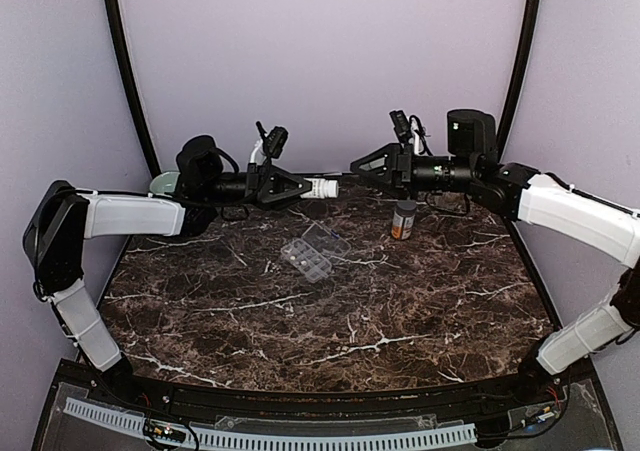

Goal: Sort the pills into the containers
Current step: Unscrew the lid of the pill bottle.

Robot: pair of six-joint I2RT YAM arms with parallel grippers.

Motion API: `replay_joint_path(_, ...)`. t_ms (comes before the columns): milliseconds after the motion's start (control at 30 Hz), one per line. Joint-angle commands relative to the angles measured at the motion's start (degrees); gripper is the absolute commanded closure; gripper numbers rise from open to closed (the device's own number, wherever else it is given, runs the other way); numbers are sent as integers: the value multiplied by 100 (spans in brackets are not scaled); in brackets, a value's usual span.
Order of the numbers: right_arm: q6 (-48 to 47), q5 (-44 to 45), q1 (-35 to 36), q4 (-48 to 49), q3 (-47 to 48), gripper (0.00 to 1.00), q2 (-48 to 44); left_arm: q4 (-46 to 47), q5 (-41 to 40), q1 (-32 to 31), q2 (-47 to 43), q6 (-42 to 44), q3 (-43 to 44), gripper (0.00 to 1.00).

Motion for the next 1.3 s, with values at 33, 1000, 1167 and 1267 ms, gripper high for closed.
replay_joint_path(33, 1086, -1080, -96, 1003, -193, 46, 172, -410, -66, 26, -265, 554, 99, 100)
replay_joint_path(1000, 1870, -1586, -106, 1955, -342, 49, 722, -701, -2, 19, -6, 754, 480, 100)
replay_joint_path(1167, 1920, -1627, -104, 2021, -284, 52, 782, -673, 12, 17, 65, 739, 522, 100)
replay_joint_path(1267, 1928, -1643, -104, 2023, -283, 53, 829, -624, 39, 17, 112, 706, 536, 100)
